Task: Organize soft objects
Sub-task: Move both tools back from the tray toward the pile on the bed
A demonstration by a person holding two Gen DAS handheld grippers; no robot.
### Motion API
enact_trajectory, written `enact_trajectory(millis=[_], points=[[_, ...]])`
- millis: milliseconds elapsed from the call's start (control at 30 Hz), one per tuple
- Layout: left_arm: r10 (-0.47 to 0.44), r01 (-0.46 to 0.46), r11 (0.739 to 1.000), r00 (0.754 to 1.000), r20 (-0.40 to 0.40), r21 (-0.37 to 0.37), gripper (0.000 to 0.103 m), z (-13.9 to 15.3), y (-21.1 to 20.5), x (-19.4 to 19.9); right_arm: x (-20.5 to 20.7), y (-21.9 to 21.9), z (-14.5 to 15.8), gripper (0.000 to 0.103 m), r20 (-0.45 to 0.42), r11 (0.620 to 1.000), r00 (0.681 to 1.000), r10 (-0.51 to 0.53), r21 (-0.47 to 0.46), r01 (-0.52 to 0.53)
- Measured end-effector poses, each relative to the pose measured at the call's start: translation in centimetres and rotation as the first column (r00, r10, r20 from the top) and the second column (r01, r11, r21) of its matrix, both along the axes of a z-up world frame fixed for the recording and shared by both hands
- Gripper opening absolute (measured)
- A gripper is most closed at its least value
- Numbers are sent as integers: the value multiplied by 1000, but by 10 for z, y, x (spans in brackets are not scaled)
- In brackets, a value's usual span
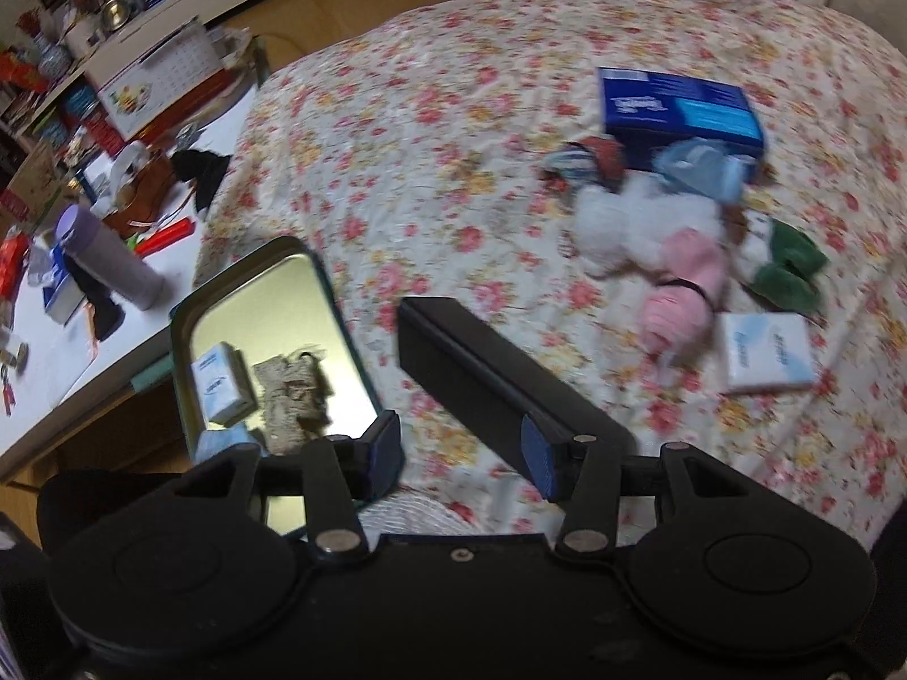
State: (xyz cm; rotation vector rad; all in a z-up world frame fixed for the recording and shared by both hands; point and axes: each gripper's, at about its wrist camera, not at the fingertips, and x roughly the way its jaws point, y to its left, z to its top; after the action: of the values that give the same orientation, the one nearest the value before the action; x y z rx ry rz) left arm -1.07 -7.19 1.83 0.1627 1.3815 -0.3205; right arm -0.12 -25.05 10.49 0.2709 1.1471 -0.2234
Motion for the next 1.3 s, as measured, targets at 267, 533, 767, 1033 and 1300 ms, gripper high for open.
enact_trajectory(millis=[267,533,767,1033,1300], points=[[-100,100,995,995,-14,3,72,11,-45,-12,-48,-85,-13,48,-24,981,982,-187,-47,186],[-172,172,985,985,2,7,72,30,-83,-3,-69,-150,-37,50,-72,943,941,-331,-54,327],[-189,188,982,982,33,30,72,41,-108,19,-60,-179,-53,64,-79,925,923,-378,-67,373],[-189,187,981,981,42,44,74,44,-135,53,-30,-187,-63,81,-62,927,926,-372,-72,368],[-195,192,980,979,64,47,76,47,-164,86,-7,-185,-79,89,-56,951,951,-303,-71,299]])
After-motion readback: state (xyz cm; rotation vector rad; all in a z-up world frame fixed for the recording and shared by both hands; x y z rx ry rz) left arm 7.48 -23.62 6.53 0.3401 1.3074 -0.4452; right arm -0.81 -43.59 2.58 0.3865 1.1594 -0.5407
